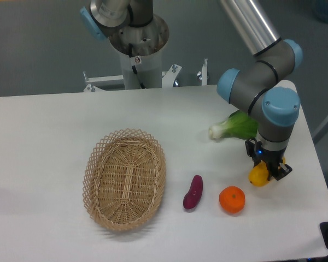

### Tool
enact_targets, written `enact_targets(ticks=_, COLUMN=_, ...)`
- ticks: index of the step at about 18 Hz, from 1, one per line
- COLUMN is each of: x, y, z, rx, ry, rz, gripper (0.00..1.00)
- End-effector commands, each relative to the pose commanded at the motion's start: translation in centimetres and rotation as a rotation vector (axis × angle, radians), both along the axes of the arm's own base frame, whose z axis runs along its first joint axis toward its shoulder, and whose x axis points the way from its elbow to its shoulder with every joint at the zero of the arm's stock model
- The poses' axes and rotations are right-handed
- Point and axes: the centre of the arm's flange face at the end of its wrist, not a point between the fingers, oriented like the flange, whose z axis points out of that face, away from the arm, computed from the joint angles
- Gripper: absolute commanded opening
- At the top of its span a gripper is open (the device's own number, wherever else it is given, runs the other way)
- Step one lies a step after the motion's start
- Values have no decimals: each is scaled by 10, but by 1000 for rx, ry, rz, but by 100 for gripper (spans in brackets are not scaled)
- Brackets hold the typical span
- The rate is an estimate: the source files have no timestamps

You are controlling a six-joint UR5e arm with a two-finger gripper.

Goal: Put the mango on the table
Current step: 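Lower the held yellow mango onto the table beside the orange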

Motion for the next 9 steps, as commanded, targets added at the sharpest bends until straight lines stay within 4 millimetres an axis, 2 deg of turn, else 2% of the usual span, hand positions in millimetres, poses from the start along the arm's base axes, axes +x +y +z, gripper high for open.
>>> enact_targets(ticks=5, x=8, y=-3, z=-12, rx=-9, ry=-24, rz=11, gripper=44)
enact_targets(ticks=7, x=10, y=-4, z=-16, rx=-13, ry=-32, rz=11, gripper=48)
enact_targets(ticks=9, x=14, y=-4, z=-21, rx=-18, ry=-42, rz=12, gripper=49)
